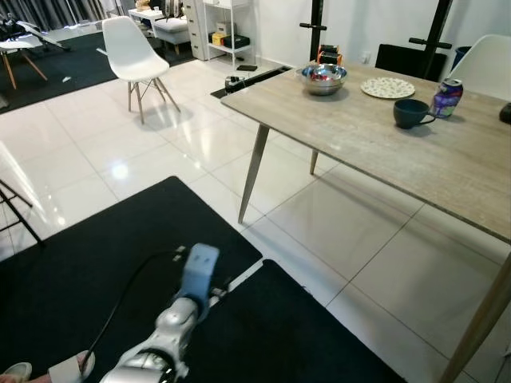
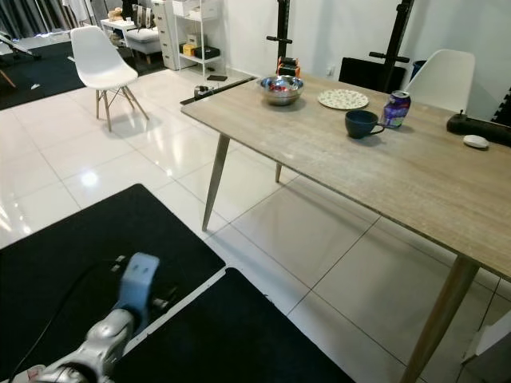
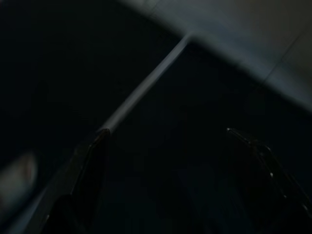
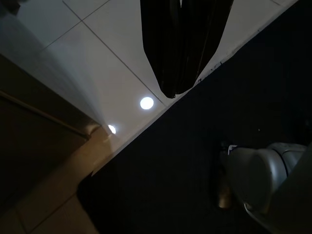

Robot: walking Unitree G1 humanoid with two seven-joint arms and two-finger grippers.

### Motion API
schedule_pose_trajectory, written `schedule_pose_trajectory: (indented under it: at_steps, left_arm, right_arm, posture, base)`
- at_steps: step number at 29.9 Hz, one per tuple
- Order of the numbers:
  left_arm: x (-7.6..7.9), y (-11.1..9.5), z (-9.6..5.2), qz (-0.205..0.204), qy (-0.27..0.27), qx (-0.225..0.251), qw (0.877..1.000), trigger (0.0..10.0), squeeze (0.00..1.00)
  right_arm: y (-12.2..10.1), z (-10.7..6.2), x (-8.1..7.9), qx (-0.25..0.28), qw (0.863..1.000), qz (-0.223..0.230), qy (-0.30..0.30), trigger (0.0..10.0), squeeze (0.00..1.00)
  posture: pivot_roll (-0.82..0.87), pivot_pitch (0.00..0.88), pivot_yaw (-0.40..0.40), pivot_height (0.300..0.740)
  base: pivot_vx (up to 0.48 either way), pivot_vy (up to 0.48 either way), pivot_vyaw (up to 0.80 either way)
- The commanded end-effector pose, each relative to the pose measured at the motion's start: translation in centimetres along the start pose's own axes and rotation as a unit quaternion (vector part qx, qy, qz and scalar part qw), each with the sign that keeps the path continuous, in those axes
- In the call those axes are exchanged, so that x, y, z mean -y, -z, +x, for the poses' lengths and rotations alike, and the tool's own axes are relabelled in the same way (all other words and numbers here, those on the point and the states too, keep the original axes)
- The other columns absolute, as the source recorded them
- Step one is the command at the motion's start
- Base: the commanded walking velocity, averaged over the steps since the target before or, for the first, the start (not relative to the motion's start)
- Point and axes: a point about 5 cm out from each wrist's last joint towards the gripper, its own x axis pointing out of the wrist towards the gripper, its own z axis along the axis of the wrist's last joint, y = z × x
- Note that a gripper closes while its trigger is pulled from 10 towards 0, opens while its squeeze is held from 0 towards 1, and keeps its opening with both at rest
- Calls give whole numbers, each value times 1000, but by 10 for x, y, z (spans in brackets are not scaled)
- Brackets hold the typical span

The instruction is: Restocking fridge

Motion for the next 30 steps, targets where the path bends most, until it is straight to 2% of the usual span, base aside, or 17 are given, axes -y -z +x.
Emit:
schedule_pose_trajectory:
  at_steps: [1,2,3,5,13,15,21,25,28,30]
  left_arm:
    - [-22,21,-9,-41,-40,-40,998,10000,0]
    - [-22,21,-9,-41,-40,-40,998,10000,0]
    - [-26,34,-14,-75,-38,-61,995,10000,0]
    - [-28,54,-22,-83,-38,-104,990,10000,0]
    - [-16,92,-38,-61,-11,-176,983,10000,0]
    - [-11,101,-42,-70,-10,-189,979,10000,0]
    - [-14,106,-45,-95,-20,-190,977,10000,0]
    - [-17,106,-46,-92,-23,-191,977,10000,0]
    - [-25,106,-48,-71,-29,-192,978,10000,0]
    - [-27,105,-48,-78,-34,-191,978,10000,0]
  right_arm:
    - [3,0,-4,-4,1000,-16,-8,10000,0]
    - [3,0,-4,-4,1000,-16,-8,10000,0]
    - [4,-1,-2,-5,1000,-23,-7,10000,0]
    - [7,-1,3,-9,999,-35,-2,10000,0]
    - [5,-2,9,-5,997,-74,-1,10000,0]
    - [3,-3,13,-3,997,-76,3,10000,0]
    - [2,-3,18,-3,996,-84,6,10000,0]
    - [1,-3,18,-3,996,-84,6,10000,0]
    - [-2,-2,17,0,996,-88,4,10000,0]
    - [-2,-2,16,0,996,-87,-1,10000,0]
  posture:
    - [-66,0,9,740]
    - [-66,0,9,740]
    - [-66,5,4,740]
    - [-62,16,-16,740]
    - [-97,34,-44,740]
    - [-100,29,-47,740]
    - [-104,22,-57,740]
    - [-104,22,-57,740]
    - [-107,11,-62,740]
    - [-106,10,-66,740]
  base:
    - [0,0,0]
    - [0,0,0]
    - [0,0,0]
    - [0,0,0]
    - [0,0,0]
    - [0,0,0]
    - [0,0,0]
    - [0,0,0]
    - [0,0,0]
    - [0,0,0]
